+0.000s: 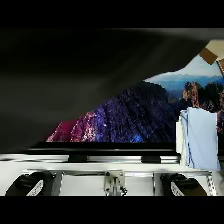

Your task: Fold the shirts.

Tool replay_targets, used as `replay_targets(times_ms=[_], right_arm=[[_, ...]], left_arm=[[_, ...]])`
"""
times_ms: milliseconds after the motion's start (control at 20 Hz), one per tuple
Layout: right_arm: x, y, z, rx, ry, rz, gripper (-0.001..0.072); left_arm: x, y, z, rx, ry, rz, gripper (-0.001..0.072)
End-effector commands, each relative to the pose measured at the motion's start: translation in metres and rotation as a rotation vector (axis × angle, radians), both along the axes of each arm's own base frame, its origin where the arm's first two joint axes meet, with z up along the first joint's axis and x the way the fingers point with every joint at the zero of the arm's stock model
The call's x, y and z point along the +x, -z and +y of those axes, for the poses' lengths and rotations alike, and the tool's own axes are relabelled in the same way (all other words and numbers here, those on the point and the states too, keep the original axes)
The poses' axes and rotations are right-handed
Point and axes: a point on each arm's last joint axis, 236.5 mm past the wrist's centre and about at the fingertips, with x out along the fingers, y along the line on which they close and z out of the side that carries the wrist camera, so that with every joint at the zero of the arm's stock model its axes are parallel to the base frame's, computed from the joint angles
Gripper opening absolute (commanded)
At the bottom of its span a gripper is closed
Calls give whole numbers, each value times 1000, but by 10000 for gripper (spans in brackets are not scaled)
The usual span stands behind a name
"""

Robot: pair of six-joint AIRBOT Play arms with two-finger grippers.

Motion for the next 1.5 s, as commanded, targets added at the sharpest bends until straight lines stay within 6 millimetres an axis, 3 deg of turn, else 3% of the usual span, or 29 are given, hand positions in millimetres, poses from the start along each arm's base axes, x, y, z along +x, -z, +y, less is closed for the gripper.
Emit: replay_targets(times_ms=[0, 200, 350, 450, 600, 750, 850, 950, 1000, 1050, 1100, 1150, 1200, 1300, 1450], right_arm=[[14, 69, -17, -130, 71, 273, 66], [76, 178, -44, -239, 184, 646, 66], [140, 268, -41, -237, 207, 834, 66], [179, 323, -37, -228, 220, 919, 66], [224, 378, -35, -214, 240, 983, 66], [247, 421, -33, -214, 249, 1036, 66], [253, 451, -32, -211, 258, 1099, 66], [253, 479, -28, -198, 251, 1173, 67], [253, 489, -23, -186, 239, 1203, 67], [253, 496, -19, -173, 226, 1223, 96], [254, 498, -18, -170, 225, 1224, 221], [255, 496, -20, -178, 225, 1214, 471], [253, 489, -26, -214, 227, 1203, 505], [241, 468, -50, -330, 245, 1188, 505], [195, 452, -110, -518, 298, 1285, 504]], left_arm=[[57, 42, 24, 91, -167, 132, 38], [163, 133, 9, 216, -172, 397, 38], [247, 207, -2, 264, -159, 587, 38], [293, 260, -9, 291, -147, 711, 38], [334, 322, -19, 213, -126, 854, 38], [359, 375, -30, 110, -104, 971, 39], [366, 420, -45, 72, -50, 1092, 40], [361, 473, -56, 52, -18, 1260, 58], [352, 502, -60, 40, -8, 1369, 134], [341, 528, -62, 11, -13, 1479, 370], [327, 547, -63, 10, -16, 1577, 642], [311, 560, -59, 28, -27, 1664, 700], [297, 565, -54, 61, -23, 1728, 700], [271, 559, -38, 84, -28, 1817, 689], [229, 541, -27, 11, 1, 1920, 684]])
